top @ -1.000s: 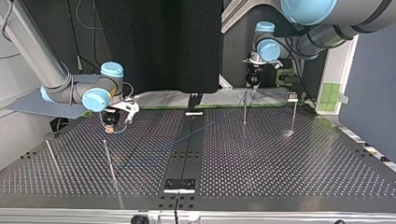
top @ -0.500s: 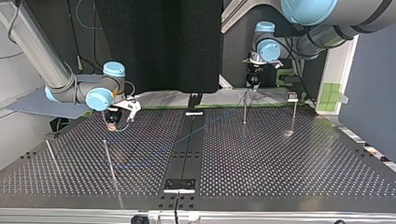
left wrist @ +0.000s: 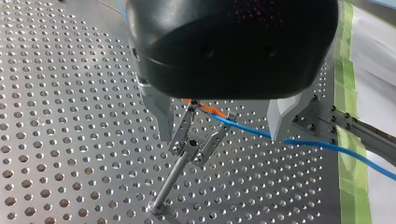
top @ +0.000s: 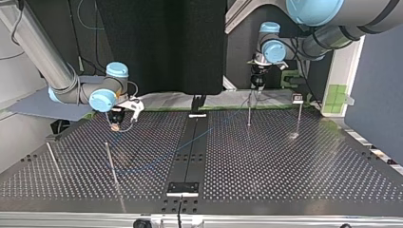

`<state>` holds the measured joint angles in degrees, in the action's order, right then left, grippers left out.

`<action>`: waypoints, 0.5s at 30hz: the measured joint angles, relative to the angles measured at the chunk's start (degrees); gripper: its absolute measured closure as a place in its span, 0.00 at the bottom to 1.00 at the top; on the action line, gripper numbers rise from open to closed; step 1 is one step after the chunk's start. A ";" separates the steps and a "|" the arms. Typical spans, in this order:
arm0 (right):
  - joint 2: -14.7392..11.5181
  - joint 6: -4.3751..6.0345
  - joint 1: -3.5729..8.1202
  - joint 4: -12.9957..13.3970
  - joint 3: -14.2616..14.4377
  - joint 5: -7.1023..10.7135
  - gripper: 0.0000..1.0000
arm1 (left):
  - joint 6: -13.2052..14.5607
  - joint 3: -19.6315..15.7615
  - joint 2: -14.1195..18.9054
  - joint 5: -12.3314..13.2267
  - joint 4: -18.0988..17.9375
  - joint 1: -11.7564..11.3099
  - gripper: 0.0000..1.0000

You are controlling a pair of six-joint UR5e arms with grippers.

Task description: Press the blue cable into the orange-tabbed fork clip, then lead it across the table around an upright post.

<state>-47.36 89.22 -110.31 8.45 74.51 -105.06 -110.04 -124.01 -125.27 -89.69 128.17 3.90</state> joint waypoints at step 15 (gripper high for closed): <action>1.37 -0.30 -0.04 0.00 0.05 0.00 1.00 | 0.01 -0.04 -0.01 0.00 -0.01 -0.02 0.00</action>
<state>-45.98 88.92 -110.35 8.45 74.56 -105.06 -110.03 -124.05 -125.29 -89.69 128.16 3.89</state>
